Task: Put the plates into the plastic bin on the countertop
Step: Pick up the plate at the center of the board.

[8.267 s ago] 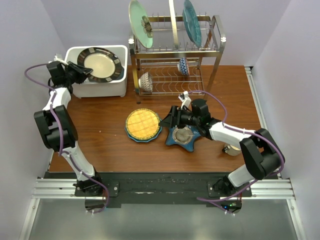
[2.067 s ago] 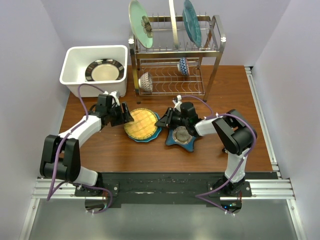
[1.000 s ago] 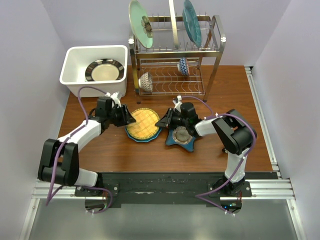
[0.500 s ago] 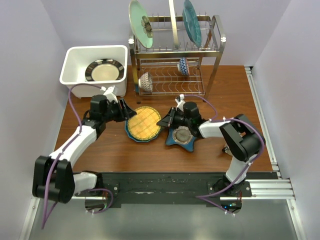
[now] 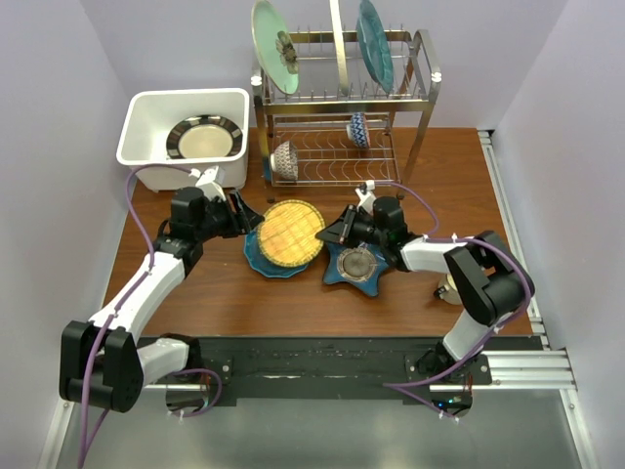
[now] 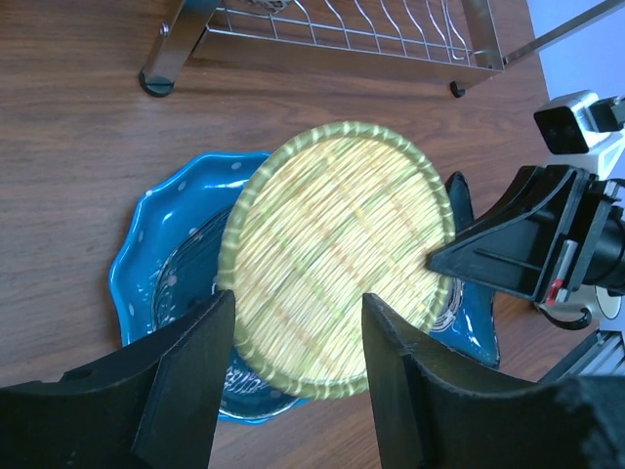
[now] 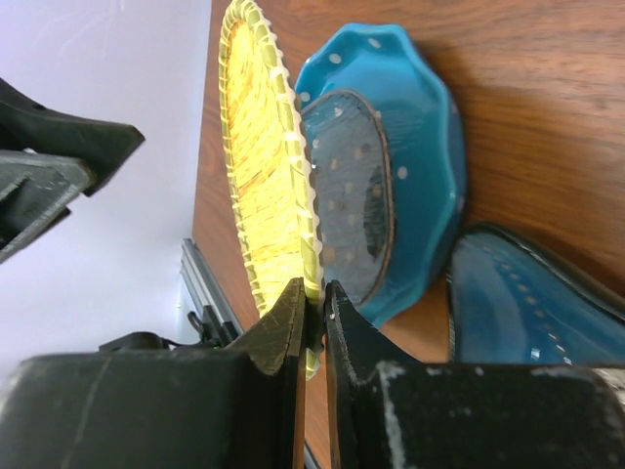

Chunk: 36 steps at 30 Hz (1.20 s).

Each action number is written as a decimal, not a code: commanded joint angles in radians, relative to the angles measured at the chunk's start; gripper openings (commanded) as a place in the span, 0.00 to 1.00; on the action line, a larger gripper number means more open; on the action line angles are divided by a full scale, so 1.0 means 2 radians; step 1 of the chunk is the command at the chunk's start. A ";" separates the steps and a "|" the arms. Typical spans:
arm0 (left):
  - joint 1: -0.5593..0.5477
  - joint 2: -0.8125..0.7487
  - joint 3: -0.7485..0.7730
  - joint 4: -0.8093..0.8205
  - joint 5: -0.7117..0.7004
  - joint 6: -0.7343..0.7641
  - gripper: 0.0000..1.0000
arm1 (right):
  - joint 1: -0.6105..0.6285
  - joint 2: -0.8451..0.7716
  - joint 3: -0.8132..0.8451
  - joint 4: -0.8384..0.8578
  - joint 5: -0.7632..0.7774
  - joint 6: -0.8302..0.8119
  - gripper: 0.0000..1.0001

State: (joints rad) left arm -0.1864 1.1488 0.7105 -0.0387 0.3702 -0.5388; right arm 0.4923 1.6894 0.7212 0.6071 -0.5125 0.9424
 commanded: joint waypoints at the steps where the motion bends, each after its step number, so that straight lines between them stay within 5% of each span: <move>1: -0.003 -0.009 -0.005 0.012 0.010 0.002 0.60 | -0.018 -0.035 -0.003 0.059 -0.045 0.017 0.00; 19: -0.003 0.045 -0.035 0.137 0.133 -0.038 0.57 | -0.032 -0.066 -0.003 0.119 -0.101 0.040 0.00; 22: -0.003 0.043 -0.036 0.141 0.139 -0.037 0.41 | -0.032 -0.063 -0.002 0.119 -0.103 0.041 0.00; 26: -0.003 0.041 -0.036 0.141 0.138 -0.042 0.00 | -0.032 -0.053 -0.002 0.114 -0.100 0.043 0.01; 27: -0.003 0.040 -0.036 0.141 0.135 -0.042 0.00 | -0.032 -0.052 -0.002 0.111 -0.097 0.043 0.02; 32: -0.002 0.035 -0.037 0.137 0.129 -0.041 0.00 | -0.034 -0.042 -0.006 0.109 -0.093 0.045 0.19; 36: -0.002 0.029 -0.037 0.134 0.124 -0.041 0.00 | -0.033 -0.049 -0.013 0.107 -0.080 0.044 0.48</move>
State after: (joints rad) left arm -0.1886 1.2301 0.6426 0.2161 0.6579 -0.6708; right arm 0.4191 1.6161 0.6968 0.7429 -0.6701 1.0107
